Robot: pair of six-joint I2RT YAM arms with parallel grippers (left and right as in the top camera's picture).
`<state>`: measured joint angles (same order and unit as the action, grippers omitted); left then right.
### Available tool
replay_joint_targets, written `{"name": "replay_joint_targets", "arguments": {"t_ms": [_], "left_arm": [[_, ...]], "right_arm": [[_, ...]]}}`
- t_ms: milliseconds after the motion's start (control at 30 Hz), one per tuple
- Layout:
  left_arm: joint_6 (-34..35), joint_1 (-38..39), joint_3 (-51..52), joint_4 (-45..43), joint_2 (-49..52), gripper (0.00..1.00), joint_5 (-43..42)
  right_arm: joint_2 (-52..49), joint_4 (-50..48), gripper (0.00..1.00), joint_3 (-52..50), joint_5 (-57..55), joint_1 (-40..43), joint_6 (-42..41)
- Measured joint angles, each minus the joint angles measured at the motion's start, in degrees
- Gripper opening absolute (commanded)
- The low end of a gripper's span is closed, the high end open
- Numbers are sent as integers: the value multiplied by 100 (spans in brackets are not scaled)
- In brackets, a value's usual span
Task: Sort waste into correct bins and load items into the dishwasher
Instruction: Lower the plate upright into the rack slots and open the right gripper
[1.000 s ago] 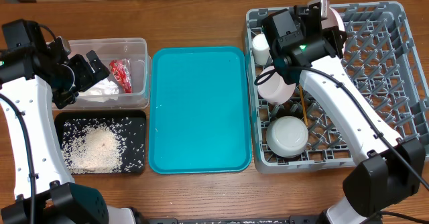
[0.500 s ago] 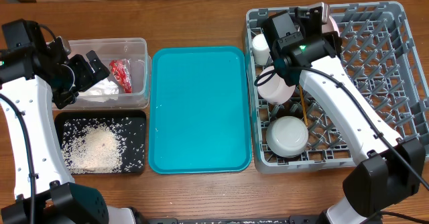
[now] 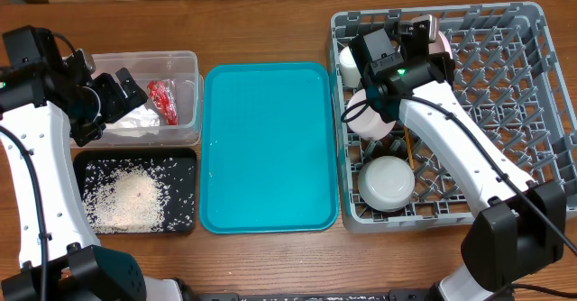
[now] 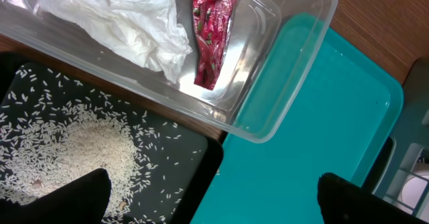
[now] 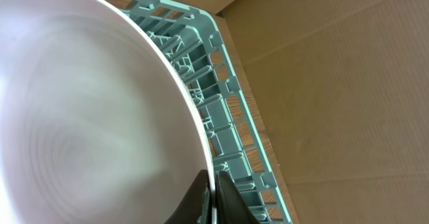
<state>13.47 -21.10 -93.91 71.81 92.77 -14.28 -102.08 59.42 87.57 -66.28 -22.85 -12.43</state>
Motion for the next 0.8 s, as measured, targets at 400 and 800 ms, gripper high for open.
{"name": "replay_joint_targets", "arguments": {"t_ms": [400, 800], "left_arm": [[0, 0, 0, 0, 0, 100, 0], [0, 0, 0, -2, 0, 100, 0]], "right_arm": [[0, -111, 25, 0, -17, 0, -46], [0, -299, 45, 0, 306, 0, -85]]}}
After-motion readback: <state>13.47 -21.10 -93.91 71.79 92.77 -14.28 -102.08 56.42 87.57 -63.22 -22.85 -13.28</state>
